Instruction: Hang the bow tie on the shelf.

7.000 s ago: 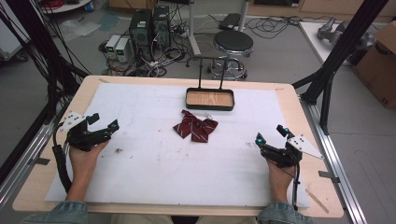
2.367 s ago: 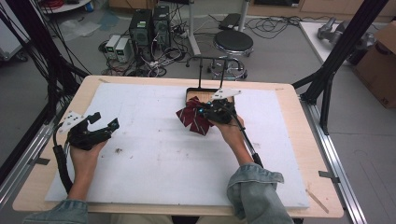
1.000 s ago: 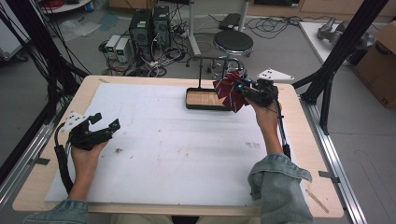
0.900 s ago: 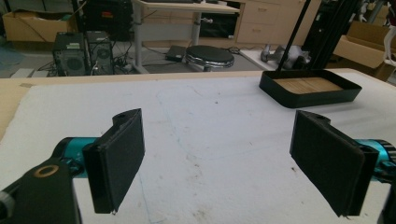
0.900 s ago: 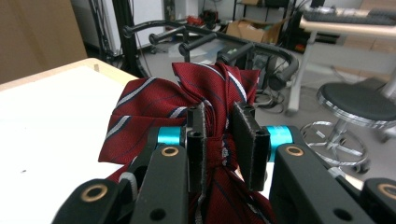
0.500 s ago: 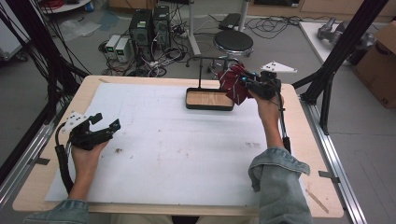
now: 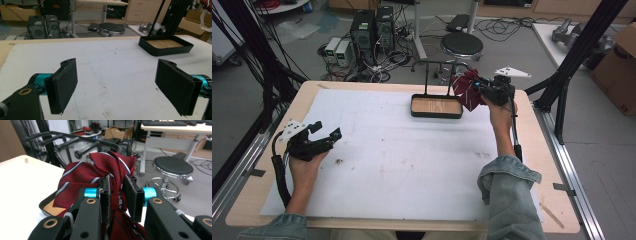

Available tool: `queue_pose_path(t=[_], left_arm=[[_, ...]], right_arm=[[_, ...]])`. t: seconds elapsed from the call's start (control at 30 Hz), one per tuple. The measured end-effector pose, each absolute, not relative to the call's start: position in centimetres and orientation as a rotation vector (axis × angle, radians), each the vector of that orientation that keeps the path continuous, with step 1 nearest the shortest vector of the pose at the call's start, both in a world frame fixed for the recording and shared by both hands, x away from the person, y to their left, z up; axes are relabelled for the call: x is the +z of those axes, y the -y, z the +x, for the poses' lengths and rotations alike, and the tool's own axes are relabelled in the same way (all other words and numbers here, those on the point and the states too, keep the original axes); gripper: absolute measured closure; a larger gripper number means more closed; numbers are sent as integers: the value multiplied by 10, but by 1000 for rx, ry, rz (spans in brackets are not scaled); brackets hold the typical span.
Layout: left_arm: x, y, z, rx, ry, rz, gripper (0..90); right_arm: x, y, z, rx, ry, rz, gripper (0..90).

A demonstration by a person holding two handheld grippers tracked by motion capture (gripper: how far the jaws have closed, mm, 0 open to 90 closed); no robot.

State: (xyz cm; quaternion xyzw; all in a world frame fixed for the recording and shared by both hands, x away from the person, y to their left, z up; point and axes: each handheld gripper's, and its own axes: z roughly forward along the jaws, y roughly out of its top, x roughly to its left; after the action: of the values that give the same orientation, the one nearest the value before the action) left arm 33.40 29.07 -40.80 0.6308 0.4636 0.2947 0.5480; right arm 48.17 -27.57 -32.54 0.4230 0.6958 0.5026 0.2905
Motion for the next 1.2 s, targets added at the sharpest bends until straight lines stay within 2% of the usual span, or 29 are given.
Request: queue_pose_path(t=[1.2], left_arm=[[-408,-290,334,686,-1080,1496,188]], right_arm=[[-352,261,506,1299,-1876,1196,750]])
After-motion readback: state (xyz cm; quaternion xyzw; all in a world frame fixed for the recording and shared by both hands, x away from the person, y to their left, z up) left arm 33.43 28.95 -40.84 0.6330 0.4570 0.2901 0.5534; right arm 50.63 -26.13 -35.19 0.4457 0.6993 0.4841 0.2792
